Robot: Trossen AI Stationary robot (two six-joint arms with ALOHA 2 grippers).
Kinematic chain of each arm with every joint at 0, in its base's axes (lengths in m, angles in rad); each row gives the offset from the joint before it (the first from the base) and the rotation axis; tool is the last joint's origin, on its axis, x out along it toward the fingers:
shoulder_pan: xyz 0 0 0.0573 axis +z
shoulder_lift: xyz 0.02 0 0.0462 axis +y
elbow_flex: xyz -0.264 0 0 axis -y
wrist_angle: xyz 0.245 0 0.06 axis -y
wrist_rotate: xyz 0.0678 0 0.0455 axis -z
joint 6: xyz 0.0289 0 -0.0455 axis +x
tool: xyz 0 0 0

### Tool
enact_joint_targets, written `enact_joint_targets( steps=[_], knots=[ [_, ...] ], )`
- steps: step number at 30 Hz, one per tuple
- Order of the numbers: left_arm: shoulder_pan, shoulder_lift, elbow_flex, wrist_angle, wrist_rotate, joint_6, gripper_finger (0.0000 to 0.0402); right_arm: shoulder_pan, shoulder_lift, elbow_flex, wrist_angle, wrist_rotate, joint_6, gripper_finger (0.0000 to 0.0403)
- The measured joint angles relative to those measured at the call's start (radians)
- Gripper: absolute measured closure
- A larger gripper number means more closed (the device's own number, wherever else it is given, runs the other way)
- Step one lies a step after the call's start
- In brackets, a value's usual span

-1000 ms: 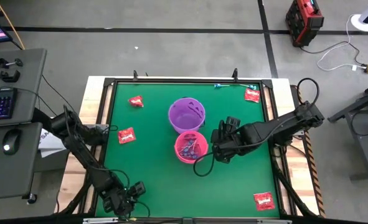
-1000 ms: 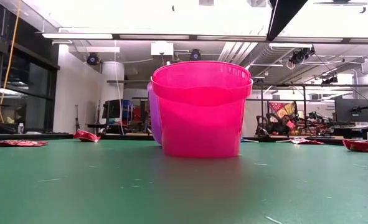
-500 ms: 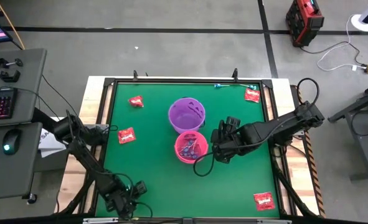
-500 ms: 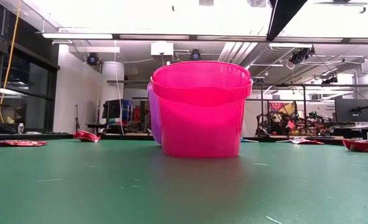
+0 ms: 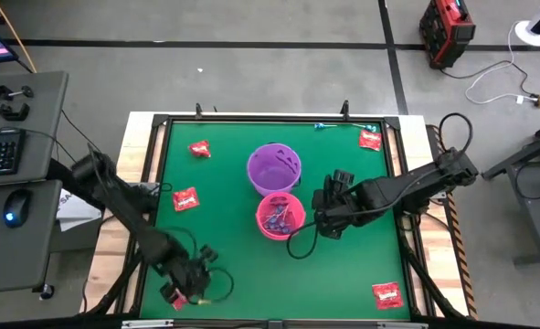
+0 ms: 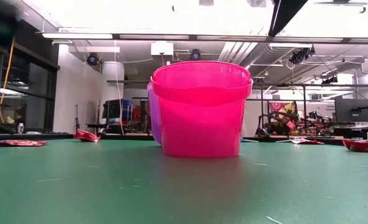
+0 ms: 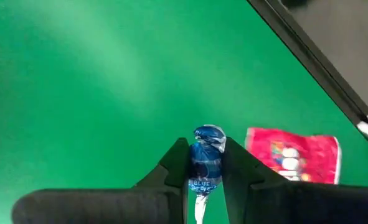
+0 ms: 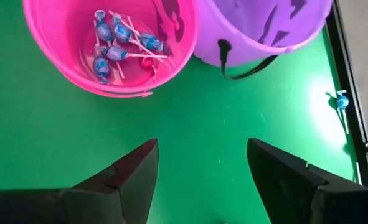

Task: Sort candy by brand, put in halloween buckets
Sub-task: Put the blue candy into the pink bucket

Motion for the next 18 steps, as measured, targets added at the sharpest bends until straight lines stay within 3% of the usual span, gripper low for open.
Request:
enact_joint_targets(
  steps=[6, 9, 14, 18],
  knots=[
    [0.162, -0.212, 0.001, 0.020, -0.190, 0.064, 0.0364, 0.000, -0.092, 0.000, -0.027, 0.046, 0.060, 0.0164],
    [0.279, -0.263, 0.001, 0.150, -0.247, 0.177, 0.0363, 0.000, -0.140, 0.000, -0.050, 0.087, 0.097, 0.0164],
    [0.486, -0.208, 0.001, 0.537, -0.196, 0.278, 0.0362, 0.000, -0.209, 0.000, -0.068, 0.156, 0.155, 0.0164],
    [0.564, -0.094, 0.001, 0.818, -0.162, 0.287, 0.0360, 0.000, -0.239, 0.000, -0.081, 0.190, 0.162, 0.0164]
  ],
)
